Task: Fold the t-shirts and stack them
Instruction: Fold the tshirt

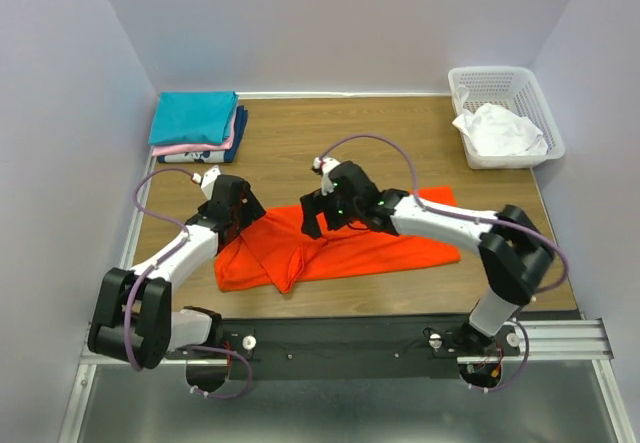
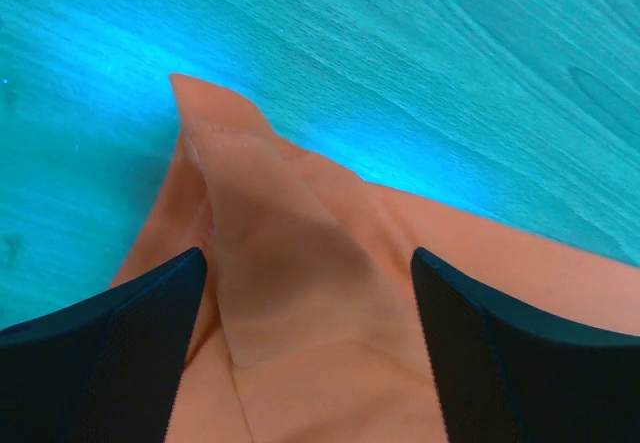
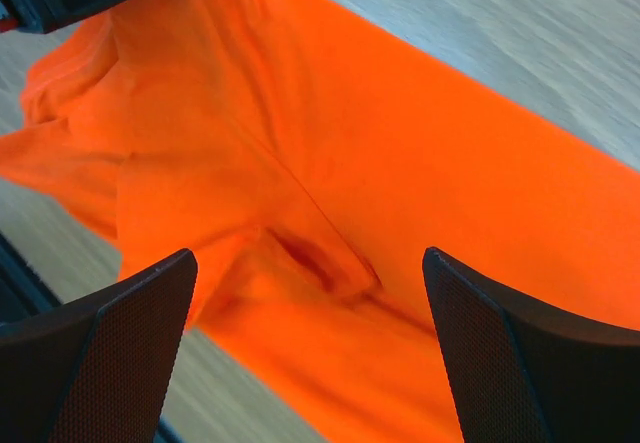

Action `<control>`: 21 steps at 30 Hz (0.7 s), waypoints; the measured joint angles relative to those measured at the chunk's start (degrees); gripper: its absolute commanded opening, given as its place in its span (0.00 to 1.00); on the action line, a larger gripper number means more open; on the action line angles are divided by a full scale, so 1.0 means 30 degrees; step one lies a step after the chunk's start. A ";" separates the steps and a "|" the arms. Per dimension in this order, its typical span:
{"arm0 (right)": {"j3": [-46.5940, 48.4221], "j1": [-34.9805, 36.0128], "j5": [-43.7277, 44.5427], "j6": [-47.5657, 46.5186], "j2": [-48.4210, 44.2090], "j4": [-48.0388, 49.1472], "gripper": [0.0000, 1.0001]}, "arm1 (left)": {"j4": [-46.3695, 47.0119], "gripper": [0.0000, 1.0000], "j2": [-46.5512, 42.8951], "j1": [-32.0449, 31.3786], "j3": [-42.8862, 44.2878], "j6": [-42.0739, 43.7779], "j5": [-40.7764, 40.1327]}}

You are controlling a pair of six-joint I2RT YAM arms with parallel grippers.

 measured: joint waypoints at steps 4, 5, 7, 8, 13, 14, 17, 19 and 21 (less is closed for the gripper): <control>0.2433 0.1384 0.0379 -0.0503 0.3177 0.0175 1.00 | 0.0583 0.73 0.0707 0.0634 0.0000 0.0357 0.0415; 0.3038 0.1727 0.0597 -0.0619 0.3854 0.0270 1.00 | 0.0736 0.73 0.0852 0.0758 0.0000 0.0444 0.0510; 0.4022 0.2215 0.1290 -0.0889 0.4983 0.0350 1.00 | 0.0940 0.68 0.1056 0.1013 0.0000 0.0481 0.0627; 0.4495 0.2565 0.1836 -0.1020 0.5610 0.0357 1.00 | 0.1144 0.66 0.1224 0.1224 0.0000 0.0510 0.0685; 0.5326 0.3599 0.5078 -0.1705 0.7074 -0.0029 1.00 | 0.1923 0.31 0.2237 0.1800 0.0000 0.0641 0.0984; 0.5311 0.3745 0.5727 -0.1763 0.7096 -0.0270 1.00 | 0.1974 0.22 0.2412 0.1858 0.0000 0.0787 0.1035; 0.4619 0.3920 0.7410 -0.1668 0.6812 -0.0452 1.00 | 0.2157 0.00 0.3038 0.1953 0.0007 0.0852 0.1209; 0.3461 0.3971 0.8182 -0.1362 0.6178 -0.0612 1.00 | 0.2266 0.00 0.3315 0.2055 0.0007 0.0874 0.1333; 0.2317 0.3985 0.8684 -0.0852 0.5333 -0.0743 1.00 | 0.2404 0.00 0.3424 0.2215 0.0029 0.0867 0.1450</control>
